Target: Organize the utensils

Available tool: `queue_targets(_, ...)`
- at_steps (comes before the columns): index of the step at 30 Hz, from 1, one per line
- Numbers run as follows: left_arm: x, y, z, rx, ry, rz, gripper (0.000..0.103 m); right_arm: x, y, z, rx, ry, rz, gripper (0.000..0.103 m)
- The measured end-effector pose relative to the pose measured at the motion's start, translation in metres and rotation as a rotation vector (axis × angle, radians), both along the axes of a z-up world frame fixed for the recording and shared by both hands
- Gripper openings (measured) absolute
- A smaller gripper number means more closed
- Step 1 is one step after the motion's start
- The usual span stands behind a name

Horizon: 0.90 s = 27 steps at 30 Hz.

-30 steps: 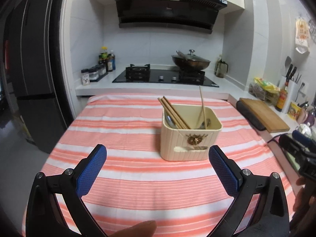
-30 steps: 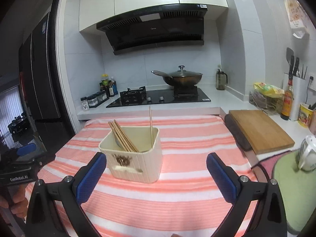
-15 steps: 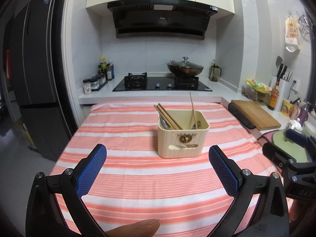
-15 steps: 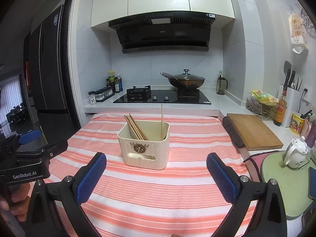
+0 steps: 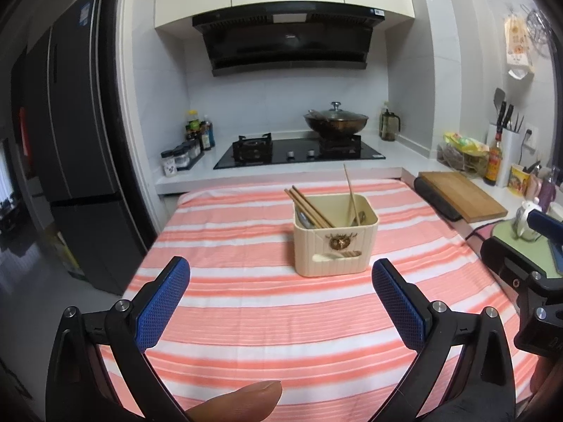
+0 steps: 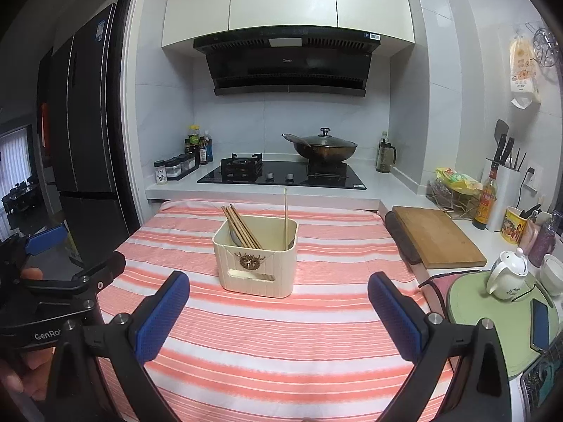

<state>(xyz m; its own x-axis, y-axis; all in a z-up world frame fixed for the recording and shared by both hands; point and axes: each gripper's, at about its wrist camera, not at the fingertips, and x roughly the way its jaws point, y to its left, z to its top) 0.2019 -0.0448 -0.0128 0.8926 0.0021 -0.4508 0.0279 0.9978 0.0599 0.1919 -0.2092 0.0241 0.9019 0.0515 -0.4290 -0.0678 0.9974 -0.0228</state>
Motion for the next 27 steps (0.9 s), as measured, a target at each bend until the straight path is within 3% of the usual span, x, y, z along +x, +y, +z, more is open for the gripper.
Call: queue_targets(27, -0.004, 0.004, 0.008, -0.009, 0.005, 0.024, 0.103, -0.013, -0.002, 0.013, -0.002, -0.009, -0.013, 0.103)
